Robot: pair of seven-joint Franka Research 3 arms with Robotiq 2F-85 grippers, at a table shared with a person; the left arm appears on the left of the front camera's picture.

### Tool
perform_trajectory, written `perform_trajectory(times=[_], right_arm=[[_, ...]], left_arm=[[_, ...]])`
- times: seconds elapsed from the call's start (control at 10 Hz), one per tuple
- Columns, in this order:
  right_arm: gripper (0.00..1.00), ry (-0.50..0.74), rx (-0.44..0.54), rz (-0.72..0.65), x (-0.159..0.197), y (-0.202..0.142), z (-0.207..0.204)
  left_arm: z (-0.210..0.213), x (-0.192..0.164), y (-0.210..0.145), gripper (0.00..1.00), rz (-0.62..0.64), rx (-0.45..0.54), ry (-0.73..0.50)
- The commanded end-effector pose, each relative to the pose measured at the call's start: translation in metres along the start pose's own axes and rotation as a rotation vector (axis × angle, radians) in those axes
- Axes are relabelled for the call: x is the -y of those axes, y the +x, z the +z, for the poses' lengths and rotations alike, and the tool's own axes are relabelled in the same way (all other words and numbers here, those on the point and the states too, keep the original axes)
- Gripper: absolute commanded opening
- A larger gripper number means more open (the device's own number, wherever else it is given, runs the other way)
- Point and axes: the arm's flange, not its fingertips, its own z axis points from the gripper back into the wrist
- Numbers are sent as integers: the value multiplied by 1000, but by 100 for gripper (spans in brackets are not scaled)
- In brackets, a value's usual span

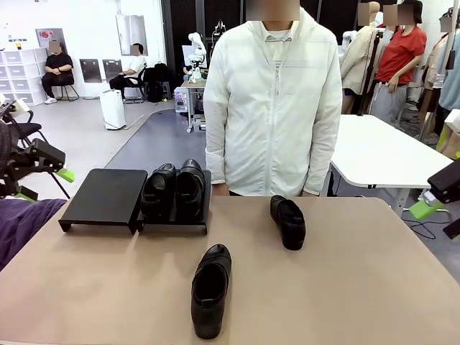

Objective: Organize the shoes by placing them on the stand.
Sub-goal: Place the Shoe from the middle of the table onto the Shoes Stand.

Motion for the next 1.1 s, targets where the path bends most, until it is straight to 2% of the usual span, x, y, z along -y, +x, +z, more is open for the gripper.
perform_trajectory(times=[0.0,0.2,0.3,0.4,0.5,0.6,0.9,1.0], right_arm=[[100,19,-3,25,0,2,3],[100,19,-3,25,0,2,3],[100,19,-3,25,0,2,3],[100,19,-3,25,0,2,3],[100,19,-3,25,0,2,3],[100,19,-3,25,0,2,3],[100,19,-3,25,0,2,3],[100,19,-3,25,0,2,3]], left_arm=[[1,0,1,100,8,2,-11],[0,0,0,100,0,0,0],[-18,54,-19,100,-65,-69,-15],[-54,107,-47,100,-102,-145,1],[-83,147,-69,100,-119,-171,7],[-116,189,-97,100,-156,-193,63],[-182,268,-166,100,-257,-323,180],[-195,285,-178,100,-279,-265,169]])
